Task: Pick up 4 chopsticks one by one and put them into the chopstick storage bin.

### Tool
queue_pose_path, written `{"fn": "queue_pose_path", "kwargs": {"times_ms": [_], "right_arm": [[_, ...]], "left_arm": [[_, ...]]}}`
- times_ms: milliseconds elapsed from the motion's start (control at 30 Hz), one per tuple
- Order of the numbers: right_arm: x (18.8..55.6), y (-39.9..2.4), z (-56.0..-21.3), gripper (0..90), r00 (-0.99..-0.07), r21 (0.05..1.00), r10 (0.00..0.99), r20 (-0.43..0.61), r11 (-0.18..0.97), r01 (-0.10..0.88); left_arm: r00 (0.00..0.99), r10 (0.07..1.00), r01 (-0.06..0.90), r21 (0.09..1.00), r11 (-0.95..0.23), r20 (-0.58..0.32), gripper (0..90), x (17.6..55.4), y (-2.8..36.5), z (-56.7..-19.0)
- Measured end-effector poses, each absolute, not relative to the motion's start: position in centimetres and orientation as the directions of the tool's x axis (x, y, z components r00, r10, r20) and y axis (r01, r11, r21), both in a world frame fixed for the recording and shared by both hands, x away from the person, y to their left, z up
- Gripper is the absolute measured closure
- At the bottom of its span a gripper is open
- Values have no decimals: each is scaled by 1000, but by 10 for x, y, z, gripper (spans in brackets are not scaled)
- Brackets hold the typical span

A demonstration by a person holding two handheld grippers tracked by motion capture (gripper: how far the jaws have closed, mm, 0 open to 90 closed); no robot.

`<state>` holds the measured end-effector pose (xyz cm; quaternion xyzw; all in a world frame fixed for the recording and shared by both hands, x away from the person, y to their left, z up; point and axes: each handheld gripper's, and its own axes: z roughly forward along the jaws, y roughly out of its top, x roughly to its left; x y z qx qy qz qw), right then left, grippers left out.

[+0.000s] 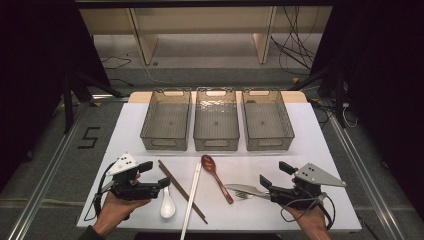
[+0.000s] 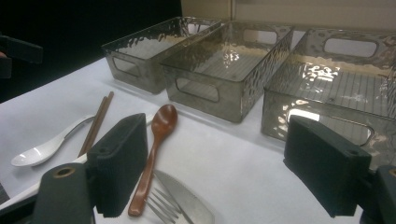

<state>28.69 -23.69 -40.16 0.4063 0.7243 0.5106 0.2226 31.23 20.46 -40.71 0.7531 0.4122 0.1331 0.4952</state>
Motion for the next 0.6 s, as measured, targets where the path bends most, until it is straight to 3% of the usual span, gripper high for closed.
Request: {"fn": "queue_pose_path", "kwargs": {"times_ms": [600], "right_arm": [[288, -235, -401, 230, -562, 916, 822, 89, 154, 370]], "left_arm": [[619, 756, 505, 845, -176, -213, 124, 314, 202, -408]]}}
